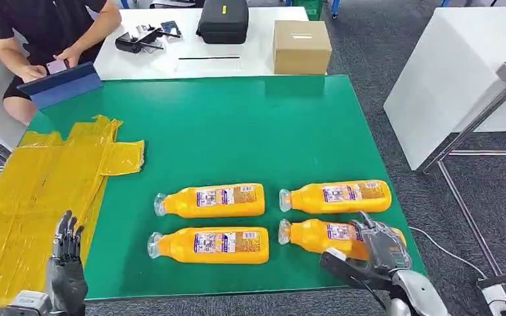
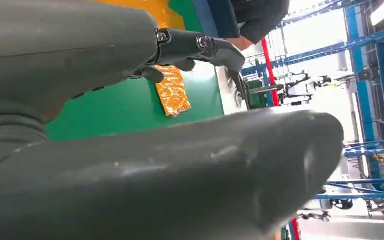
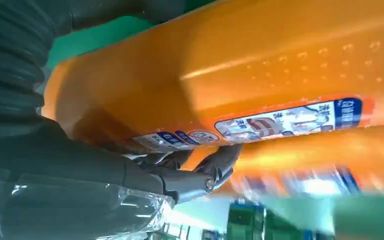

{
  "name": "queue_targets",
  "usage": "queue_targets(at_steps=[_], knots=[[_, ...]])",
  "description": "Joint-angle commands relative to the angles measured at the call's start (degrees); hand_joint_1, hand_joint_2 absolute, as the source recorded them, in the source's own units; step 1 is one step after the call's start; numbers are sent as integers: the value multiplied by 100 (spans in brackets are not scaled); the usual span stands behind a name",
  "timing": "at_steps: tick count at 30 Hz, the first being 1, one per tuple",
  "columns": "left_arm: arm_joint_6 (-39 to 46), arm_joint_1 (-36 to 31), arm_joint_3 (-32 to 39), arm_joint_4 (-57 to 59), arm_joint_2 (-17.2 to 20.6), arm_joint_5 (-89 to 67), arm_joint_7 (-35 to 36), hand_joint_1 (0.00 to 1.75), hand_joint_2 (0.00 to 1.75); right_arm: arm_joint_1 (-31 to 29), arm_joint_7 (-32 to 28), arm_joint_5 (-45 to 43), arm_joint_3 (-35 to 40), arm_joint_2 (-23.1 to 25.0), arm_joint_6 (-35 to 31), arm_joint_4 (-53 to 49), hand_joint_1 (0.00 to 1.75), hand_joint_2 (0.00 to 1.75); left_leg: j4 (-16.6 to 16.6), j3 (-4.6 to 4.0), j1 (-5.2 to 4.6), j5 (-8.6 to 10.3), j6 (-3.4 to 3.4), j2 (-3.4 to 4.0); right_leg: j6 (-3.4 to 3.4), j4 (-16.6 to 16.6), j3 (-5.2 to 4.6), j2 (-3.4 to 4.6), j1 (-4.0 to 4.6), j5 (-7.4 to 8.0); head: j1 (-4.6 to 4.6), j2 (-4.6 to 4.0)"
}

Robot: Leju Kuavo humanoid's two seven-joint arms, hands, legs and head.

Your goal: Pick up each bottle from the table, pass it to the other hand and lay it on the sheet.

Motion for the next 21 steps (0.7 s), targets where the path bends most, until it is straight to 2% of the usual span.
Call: queue_targets(at_steps=[1,12,17,21], knots=[[-111,-234,147,334,28,-31,-231,0,0,427,-61,-69,226,397,-123,-1486,175,175,4,12,5,-13,-29,4,-16,5,12,-5,4,-14,0,0],[-123,-263,164,412,55,-16,-279,0,0,223,-74,-266,203,355,-370,-1496,175,175,-5,-4,2,-3,-18,10,-10,-3,-5,4,1,-2,2,0],[-216,-372,28,621,73,20,-285,0,0,-269,-369,-992,333,524,-727,-1428,175,175,-6,-7,-4,-1,-15,16,-9,-2,-12,12,-2,1,2,0],[-225,-634,-295,829,182,136,-309,0,0,-954,-510,-1672,875,559,-666,-908,175,175,-5,-3,-1,0,-25,29,-14,0,-11,20,2,5,2,0]])
